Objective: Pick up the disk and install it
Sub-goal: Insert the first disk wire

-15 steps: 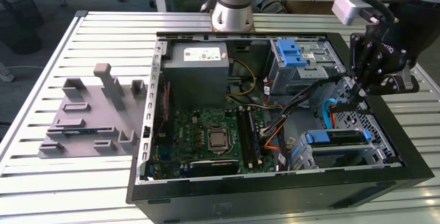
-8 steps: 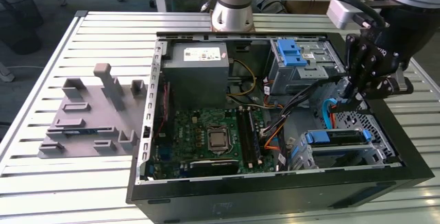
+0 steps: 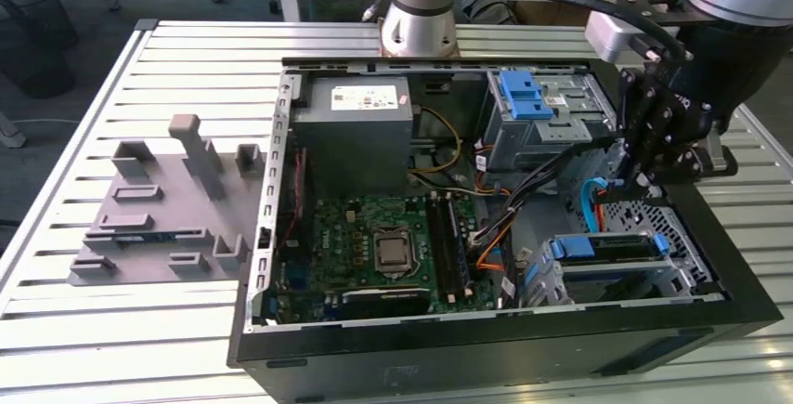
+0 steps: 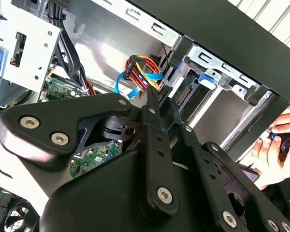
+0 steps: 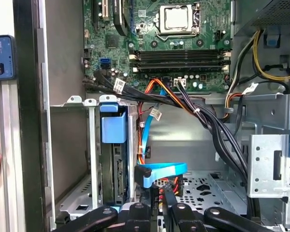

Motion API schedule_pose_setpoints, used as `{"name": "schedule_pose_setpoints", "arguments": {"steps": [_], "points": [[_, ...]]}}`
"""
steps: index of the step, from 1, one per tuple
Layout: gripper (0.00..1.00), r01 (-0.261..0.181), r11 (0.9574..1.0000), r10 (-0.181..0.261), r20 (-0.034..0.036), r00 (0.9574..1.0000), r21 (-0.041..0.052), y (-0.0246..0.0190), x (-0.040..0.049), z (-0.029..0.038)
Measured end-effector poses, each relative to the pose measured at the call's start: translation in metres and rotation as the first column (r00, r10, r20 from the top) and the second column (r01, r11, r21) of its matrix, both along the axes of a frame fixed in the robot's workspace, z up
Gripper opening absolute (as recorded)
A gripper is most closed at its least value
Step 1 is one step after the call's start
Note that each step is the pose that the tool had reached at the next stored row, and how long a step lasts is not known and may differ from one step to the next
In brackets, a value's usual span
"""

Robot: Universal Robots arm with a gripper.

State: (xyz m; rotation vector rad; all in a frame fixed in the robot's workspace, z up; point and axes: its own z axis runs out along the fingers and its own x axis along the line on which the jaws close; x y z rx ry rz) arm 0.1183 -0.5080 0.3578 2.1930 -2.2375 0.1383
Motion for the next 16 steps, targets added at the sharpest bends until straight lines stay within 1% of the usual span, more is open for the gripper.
{"name": "schedule_pose_setpoints", "arguments": {"steps": [2, 4, 5, 6, 7, 11, 12, 14, 16], "points": [[0.25, 0.0, 1.0, 0.0, 0.0002, 1.0, -0.0032, 0.0, 0.0, -0.0023], [0.25, 0.0, 1.0, 0.0, 0.0002, 1.0, -0.0067, 0.0, 0.0, -0.0027], [0.23, 0.0, 1.0, 0.0, 0.0002, 1.0, -0.0078, 0.0, 0.0, -0.0027], [0.23, 0.0, 1.0, 0.0, 0.0002, 1.0, -0.0084, 0.0, 0.0, -0.0027], [0.17, 0.0, 1.0, 0.0, 0.0002, 1.0, -0.0086, 0.0, 0.0, -0.0027], [0.16, 0.0, 1.0, 0.0, -0.0002, 1.0, -0.0088, 0.0001, 0.0007, -0.0027], [0.16, 0.0, 1.0, 0.0, -0.0018, 1.0, -0.0087, 0.0, 0.0012, -0.0027], [0.16, 0.0, 1.0, 0.0, -0.007, 1.0, -0.0085, -0.0002, 0.0016, -0.0034], [0.16, 0.0, 1.0, -0.001, -0.0093, 1.0, -0.0085, -0.0019, 0.0016, -0.0054]]}}
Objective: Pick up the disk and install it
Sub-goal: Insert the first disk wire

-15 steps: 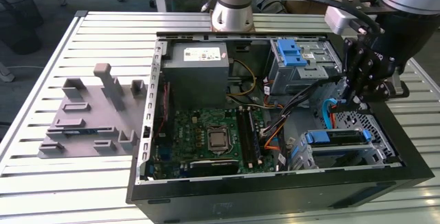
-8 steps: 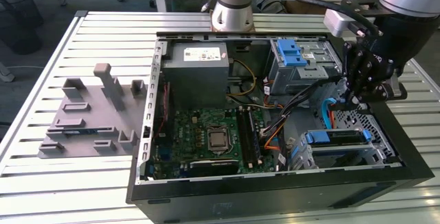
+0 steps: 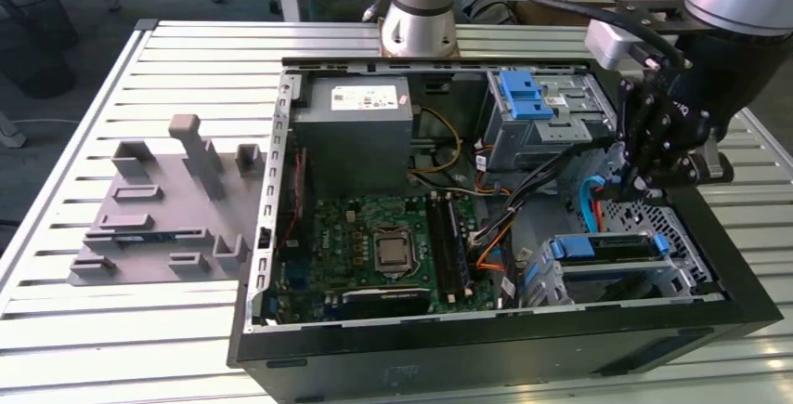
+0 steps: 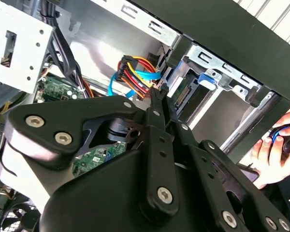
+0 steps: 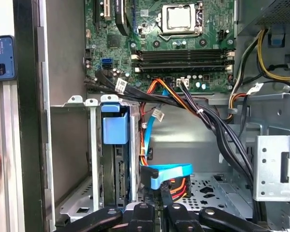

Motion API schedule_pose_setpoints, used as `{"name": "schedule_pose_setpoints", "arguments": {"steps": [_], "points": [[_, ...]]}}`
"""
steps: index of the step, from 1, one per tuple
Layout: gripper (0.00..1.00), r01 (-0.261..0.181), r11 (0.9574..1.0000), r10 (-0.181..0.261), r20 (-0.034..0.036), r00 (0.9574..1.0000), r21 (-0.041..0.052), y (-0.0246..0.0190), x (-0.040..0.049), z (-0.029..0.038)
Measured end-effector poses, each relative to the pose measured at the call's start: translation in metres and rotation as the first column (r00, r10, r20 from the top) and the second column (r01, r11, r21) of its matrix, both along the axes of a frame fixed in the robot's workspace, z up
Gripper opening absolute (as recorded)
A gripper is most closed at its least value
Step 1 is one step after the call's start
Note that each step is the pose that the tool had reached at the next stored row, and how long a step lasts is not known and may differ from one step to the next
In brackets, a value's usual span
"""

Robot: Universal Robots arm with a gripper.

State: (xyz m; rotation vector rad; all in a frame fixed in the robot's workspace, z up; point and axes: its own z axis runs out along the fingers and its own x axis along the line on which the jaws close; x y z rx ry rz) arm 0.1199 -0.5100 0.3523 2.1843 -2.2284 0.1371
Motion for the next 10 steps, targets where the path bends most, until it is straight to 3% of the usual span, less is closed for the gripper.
{"name": "schedule_pose_setpoints", "arguments": {"steps": [5, 10], "points": [[0.16, 0.001, 1.0, -0.001, -0.0078, 1.0, 0.0001, -0.0094, 0.0001, -0.0049], [0.16, 0.001, 1.0, -0.001, -0.0081, 1.0, 0.0002, -0.01, 0.0002, -0.0051]]}}
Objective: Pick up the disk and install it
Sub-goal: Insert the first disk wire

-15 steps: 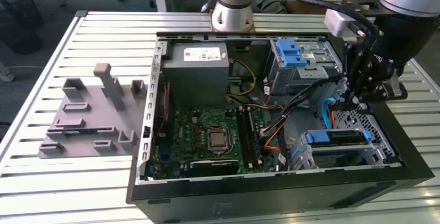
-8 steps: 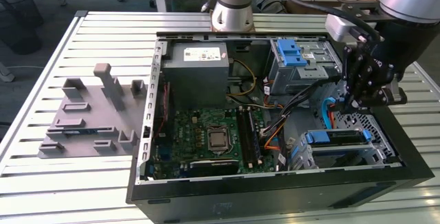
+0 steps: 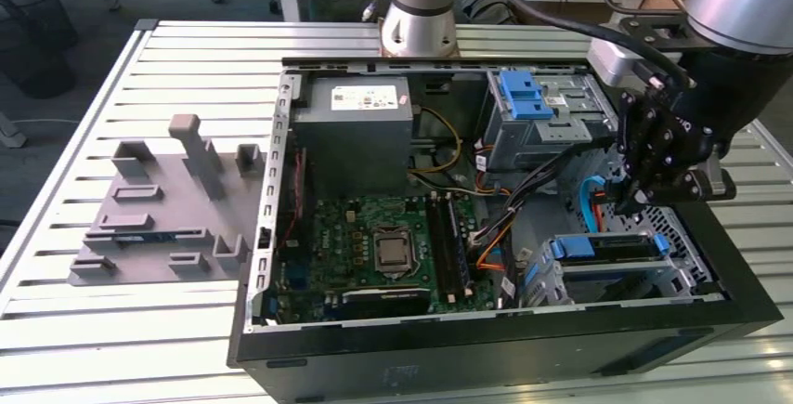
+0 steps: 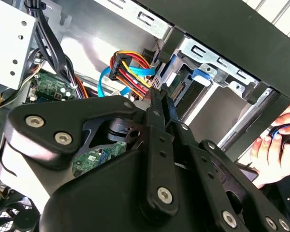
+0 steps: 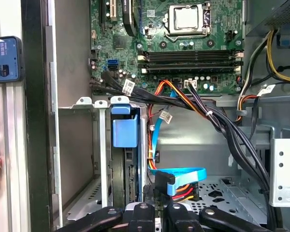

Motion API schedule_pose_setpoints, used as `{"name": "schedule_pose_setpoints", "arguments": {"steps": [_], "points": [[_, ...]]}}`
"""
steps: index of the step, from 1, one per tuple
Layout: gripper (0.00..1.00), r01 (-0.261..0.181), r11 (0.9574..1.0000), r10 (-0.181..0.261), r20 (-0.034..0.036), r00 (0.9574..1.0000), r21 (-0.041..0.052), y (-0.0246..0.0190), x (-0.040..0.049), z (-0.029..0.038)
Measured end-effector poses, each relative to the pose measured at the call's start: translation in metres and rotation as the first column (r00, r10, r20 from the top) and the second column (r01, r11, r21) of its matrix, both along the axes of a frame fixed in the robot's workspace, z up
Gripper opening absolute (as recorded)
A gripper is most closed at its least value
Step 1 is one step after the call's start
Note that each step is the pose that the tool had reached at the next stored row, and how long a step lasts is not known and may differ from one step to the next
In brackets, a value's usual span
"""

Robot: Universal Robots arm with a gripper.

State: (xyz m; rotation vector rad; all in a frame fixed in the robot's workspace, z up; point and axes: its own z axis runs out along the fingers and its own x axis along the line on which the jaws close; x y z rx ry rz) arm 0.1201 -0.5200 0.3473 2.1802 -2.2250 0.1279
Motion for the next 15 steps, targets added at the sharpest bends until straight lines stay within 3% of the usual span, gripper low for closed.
{"name": "schedule_pose_setpoints", "arguments": {"steps": [2, 4, 9, 15], "points": [[0.16, 0.0, 1.0, 0.0, -0.0014, 1.0, -0.0001, -0.0001, 0.0006, 0.0], [0.16, 0.0, 1.0, 0.0, -0.0074, 1.0, 0.0019, -0.0002, 0.0023, 0.0], [0.16, 0.0, 1.0, 0.0, -0.0364, 0.9993, 0.0034, -0.0004, 0.0086, -0.0014], [0.16, 0.0, 1.0, 0.0, -0.0389, 0.9992, 0.0032, -0.0029, 0.0089, -0.0033]]}}
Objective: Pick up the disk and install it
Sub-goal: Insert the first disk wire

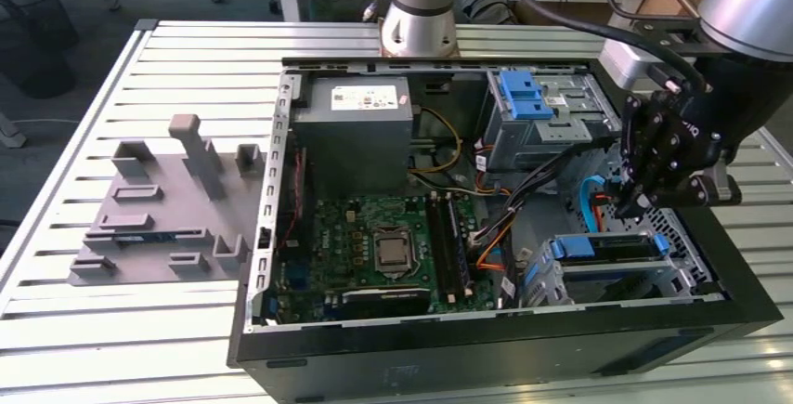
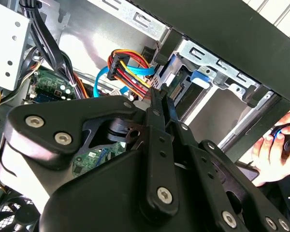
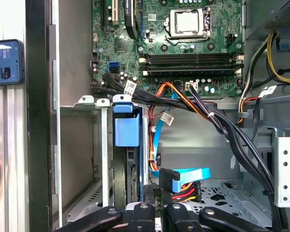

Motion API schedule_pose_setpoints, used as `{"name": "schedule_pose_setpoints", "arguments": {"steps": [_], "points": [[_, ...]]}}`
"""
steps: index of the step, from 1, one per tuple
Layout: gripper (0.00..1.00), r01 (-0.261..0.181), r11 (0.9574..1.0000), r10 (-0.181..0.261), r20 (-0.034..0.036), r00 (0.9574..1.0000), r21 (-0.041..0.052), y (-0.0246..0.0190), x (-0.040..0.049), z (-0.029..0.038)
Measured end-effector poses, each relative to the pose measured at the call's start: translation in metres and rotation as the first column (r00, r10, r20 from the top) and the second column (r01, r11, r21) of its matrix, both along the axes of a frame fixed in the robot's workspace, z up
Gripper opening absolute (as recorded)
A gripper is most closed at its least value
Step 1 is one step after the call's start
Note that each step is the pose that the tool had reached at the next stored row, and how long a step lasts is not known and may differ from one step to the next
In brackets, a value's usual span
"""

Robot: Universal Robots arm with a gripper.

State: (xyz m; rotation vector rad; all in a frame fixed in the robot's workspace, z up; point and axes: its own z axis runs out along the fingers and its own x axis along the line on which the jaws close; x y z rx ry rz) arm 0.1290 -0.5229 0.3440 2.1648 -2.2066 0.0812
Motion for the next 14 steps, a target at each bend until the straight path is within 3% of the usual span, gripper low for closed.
{"name": "schedule_pose_setpoints", "arguments": {"steps": [11, 14], "points": [[0.16, 0.0, 1.0, 0.0, 0.0, 1.0, -0.0001, -0.0005, 0.0, -0.0003], [0.16, 0.0, 1.0, 0.0, 0.0, 1.0, 0.0, -0.0038, 0.0, -0.001]]}}
